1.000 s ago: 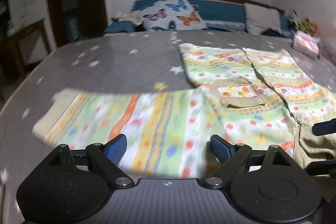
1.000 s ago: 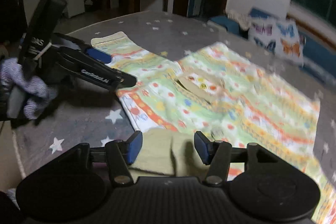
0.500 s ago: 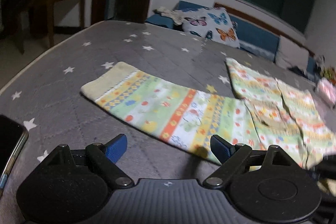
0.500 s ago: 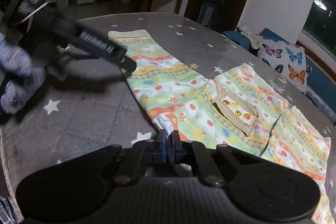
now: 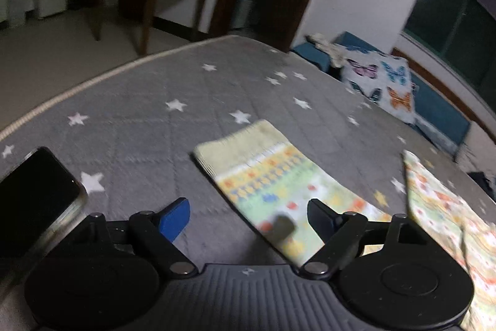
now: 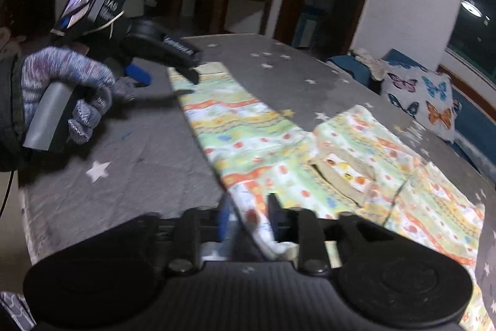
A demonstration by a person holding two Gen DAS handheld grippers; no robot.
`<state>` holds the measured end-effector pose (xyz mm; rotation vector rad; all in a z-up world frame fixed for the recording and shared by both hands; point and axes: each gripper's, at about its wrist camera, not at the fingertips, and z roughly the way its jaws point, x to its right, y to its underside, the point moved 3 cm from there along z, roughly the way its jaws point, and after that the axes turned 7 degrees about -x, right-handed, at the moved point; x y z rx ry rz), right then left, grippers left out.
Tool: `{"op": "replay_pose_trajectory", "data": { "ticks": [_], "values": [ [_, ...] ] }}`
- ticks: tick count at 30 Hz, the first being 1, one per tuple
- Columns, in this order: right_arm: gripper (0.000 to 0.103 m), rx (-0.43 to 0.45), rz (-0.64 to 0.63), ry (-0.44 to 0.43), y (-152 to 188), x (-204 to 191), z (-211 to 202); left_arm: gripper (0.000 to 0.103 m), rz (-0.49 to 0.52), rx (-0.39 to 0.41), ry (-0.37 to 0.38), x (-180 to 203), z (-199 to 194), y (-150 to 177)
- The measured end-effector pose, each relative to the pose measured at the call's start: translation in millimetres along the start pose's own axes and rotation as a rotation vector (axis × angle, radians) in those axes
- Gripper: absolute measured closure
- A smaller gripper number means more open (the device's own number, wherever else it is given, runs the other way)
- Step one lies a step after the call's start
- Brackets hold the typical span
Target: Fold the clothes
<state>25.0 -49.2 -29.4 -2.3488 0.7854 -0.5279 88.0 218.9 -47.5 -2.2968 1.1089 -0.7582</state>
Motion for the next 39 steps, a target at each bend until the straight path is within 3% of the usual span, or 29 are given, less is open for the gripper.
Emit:
{"op": "replay_pose_trajectory", "data": {
  "ticks": [2, 3, 4, 6, 8, 14, 20, 23, 24, 30, 35, 37, 39],
  "values": [
    [0.058, 0.007, 0.023, 0.019, 3.4, 10.0, -5.7, 0.035, -0.006, 0.006, -0.015, -1.0, 4.4, -5.7],
    [0.057, 0.011, 0.033, 0.03, 5.6, 15.0, -9.4, 0.049, -0.009, 0.01, -0.021, -1.5, 6.6, -8.5],
    [0.056, 0.013, 0.046, 0.04, 9.2, 21.2, -14.1, 0.069, -0.02, 0.009, -0.011, -3.7, 9.2, -11.2],
    [0.054, 0.018, 0.086, 0.06, 18.3, 36.0, -25.6, 0.087, -0.069, 0.0, 0.023, -11.5, 12.7, -15.2],
    [0.053, 0.022, 0.129, 0.087, 28.8, 51.9, -38.3, 0.096, -0.123, 0.0, 0.074, -20.7, 12.5, -17.9],
    [0.051, 0.033, 0.269, 0.206, 65.0, 99.1, -75.7, 0.099, -0.147, 0.076, 0.164, -21.6, -10.2, -25.9],
    [0.044, 0.05, 0.389, 0.237, 91.1, 124.7, -91.6, 0.096, -0.034, 0.083, 0.145, -8.7, -19.2, -23.8],
    [0.043, 0.06, 0.418, 0.232, 97.2, 128.9, -92.6, 0.067, 0.01, 0.06, 0.106, -5.8, -12.5, -16.7],
    [0.042, 0.061, 0.423, 0.23, 98.0, 129.6, -93.0, 0.05, 0.013, 0.055, 0.085, -6.1, -9.1, -15.5],
    [0.039, 0.072, 0.425, 0.218, 95.7, 126.9, -90.7, 0.044, 0.04, 0.038, -0.013, -4.5, 12.5, -15.3],
    [0.039, 0.081, 0.437, 0.219, 94.2, 127.6, -90.3, 0.049, 0.051, 0.063, -0.06, -0.3, 21.3, -18.2],
    [0.039, 0.084, 0.445, 0.22, 95.0, 128.7, -90.2, 0.082, 0.071, 0.07, -0.066, 2.9, 24.5, -18.1],
    [0.039, 0.085, 0.453, 0.223, 96.1, 129.7, -90.7, 0.093, 0.033, 0.056, -0.006, 0.4, 24.4, -19.4]
  ]
}}
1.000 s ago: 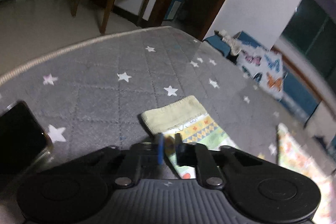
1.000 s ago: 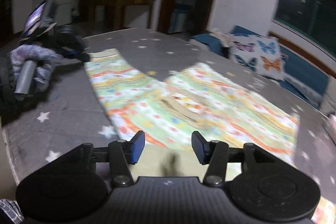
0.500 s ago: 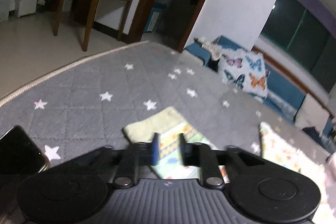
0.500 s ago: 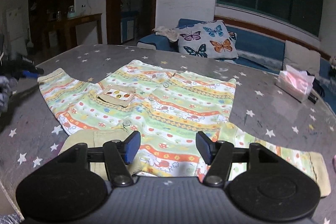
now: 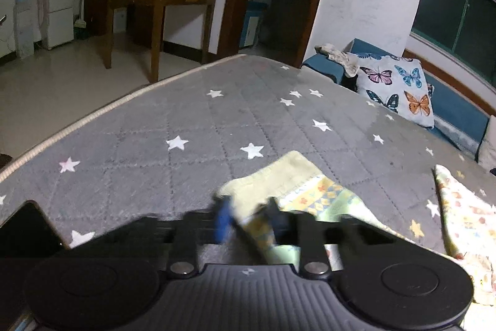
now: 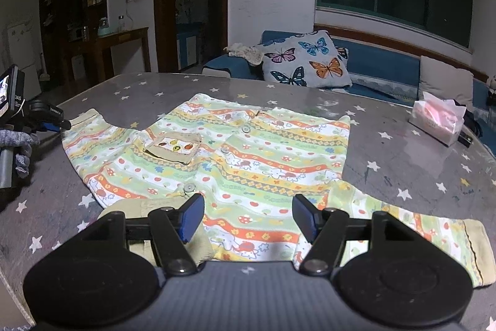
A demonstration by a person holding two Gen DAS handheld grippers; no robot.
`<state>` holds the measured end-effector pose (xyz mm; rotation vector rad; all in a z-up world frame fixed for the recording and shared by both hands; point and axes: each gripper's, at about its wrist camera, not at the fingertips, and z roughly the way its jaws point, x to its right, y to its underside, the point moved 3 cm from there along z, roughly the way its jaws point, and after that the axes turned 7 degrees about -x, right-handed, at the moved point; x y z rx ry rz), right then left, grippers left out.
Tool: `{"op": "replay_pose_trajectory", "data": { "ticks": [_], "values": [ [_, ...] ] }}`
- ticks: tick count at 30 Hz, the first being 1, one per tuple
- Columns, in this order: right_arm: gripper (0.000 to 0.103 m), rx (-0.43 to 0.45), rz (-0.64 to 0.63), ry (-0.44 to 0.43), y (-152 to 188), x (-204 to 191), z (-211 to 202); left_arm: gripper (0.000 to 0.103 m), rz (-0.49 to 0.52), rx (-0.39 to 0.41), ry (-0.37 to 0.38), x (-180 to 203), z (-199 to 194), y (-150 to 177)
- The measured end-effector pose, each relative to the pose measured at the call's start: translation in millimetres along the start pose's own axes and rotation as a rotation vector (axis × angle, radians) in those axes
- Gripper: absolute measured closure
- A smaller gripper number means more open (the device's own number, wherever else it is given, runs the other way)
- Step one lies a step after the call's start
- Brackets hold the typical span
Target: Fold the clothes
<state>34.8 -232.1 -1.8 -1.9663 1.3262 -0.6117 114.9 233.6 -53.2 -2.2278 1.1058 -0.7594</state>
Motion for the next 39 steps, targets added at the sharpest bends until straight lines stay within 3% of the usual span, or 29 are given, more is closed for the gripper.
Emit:
{"op": "replay_pose_trajectory", "data": {
  "ticks": [3, 7, 13, 21, 30, 33, 34, 35, 39],
  "values": [
    [0.039, 0.004, 0.011, 0.006, 1.1, 3.6, -2.1, 0.095, -0.041, 0.018, 0.07, 0.6, -8.9, -4.0],
    [0.039, 0.016, 0.046, 0.021, 2.4, 13.3, -5.8, 0.095, -0.024, 0.064, 0.173, 23.0, -38.5, -11.2],
    [0.039, 0.032, 0.096, 0.037, 5.1, 27.8, -11.4, 0.095, 0.089, 0.092, 0.394, 86.1, -88.2, -10.0],
    [0.039, 0.04, 0.135, 0.047, 14.0, 41.6, -15.3, 0.095, 0.267, -0.014, 0.625, 183.2, -114.4, 33.2],
    [0.039, 0.035, 0.171, 0.044, 25.7, 51.8, -17.0, 0.092, 0.426, -0.193, 0.698, 251.6, -97.8, 99.4],
    [0.039, 0.036, 0.172, 0.046, 27.2, 54.7, -18.4, 0.076, 0.469, -0.237, 0.692, 249.6, -93.1, 116.1],
    [0.039, 0.035, 0.178, 0.049, 27.8, 57.5, -18.7, 0.067, 0.472, -0.236, 0.683, 245.5, -93.5, 117.8],
    [0.039, 0.034, 0.184, 0.054, 28.5, 60.5, -19.0, 0.065, 0.476, -0.223, 0.669, 239.6, -93.8, 116.6],
    [0.039, 0.022, 0.251, 0.107, 34.0, 84.3, -17.7, 0.063, 0.488, -0.165, 0.59, 212.3, -90.6, 105.5]
  ]
}}
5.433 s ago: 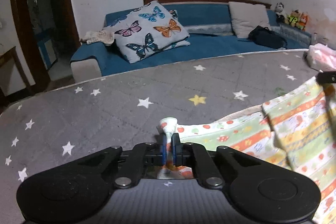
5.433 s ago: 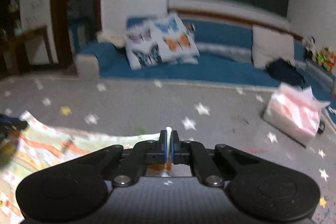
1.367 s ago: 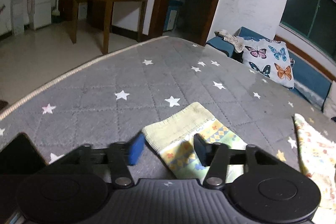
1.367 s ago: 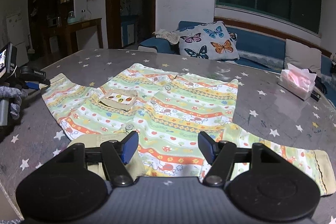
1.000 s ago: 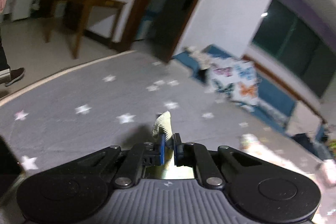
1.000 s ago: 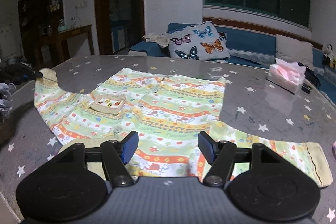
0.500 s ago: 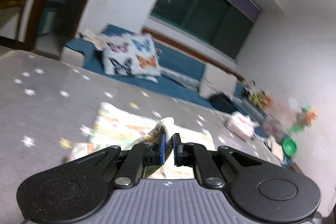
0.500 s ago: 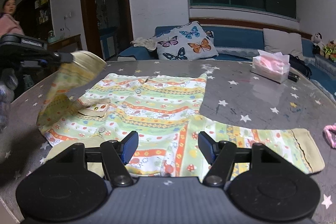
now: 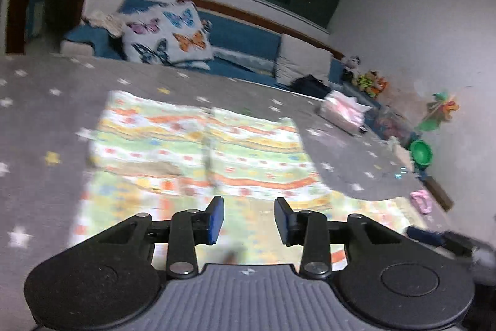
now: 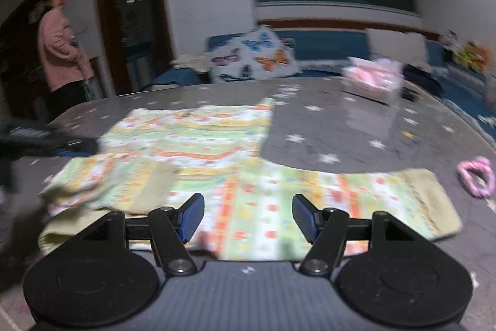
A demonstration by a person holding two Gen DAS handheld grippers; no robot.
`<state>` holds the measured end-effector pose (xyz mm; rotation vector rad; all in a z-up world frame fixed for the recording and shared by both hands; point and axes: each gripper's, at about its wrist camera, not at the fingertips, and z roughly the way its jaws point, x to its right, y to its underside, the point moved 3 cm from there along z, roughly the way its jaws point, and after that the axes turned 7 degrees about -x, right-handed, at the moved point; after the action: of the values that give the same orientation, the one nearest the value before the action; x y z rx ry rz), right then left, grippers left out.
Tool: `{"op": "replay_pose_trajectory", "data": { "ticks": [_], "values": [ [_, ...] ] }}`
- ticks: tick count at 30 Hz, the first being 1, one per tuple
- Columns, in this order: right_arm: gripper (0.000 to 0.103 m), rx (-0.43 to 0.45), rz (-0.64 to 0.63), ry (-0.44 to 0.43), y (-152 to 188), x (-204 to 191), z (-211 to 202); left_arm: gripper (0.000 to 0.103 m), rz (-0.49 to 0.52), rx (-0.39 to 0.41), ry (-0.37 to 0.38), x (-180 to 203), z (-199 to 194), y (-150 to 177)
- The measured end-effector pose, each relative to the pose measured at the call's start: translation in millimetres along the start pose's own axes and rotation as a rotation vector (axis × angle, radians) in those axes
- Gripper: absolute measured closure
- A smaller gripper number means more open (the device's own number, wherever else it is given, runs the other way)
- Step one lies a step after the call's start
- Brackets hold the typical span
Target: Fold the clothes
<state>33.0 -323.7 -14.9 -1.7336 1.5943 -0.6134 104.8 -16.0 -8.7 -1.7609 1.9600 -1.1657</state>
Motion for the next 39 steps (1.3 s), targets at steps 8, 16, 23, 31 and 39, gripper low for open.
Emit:
{"op": "replay_pose_trajectory", "data": {
  "ticks": [8, 16, 23, 31, 39],
  "values": [
    [0.039, -0.001, 0.232, 0.2, 5.8, 77.9, 9.3, 0.059, -0.021, -0.013, -0.194, -60.1, -5.0, 15.5],
    [0.04, -0.015, 0.338, 0.3, 18.4, 122.9, 13.9, 0.054, -0.031, -0.034, -0.201, -70.2, 0.0, 23.0],
    [0.042, 0.008, 0.381, 0.379, 19.2, 140.7, 17.6, 0.046, -0.01, -0.014, -0.184, -63.1, -5.7, 21.9],
    [0.042, 0.012, 0.404, 0.407, 20.4, 151.6, 19.7, 0.021, 0.02, 0.02, -0.181, -56.2, -10.2, 17.8],
    [0.094, 0.013, 0.412, 0.328, 11.9, 150.4, 17.5, 0.0, 0.061, 0.098, -0.192, -44.9, -21.5, 14.5]
  ]
}}
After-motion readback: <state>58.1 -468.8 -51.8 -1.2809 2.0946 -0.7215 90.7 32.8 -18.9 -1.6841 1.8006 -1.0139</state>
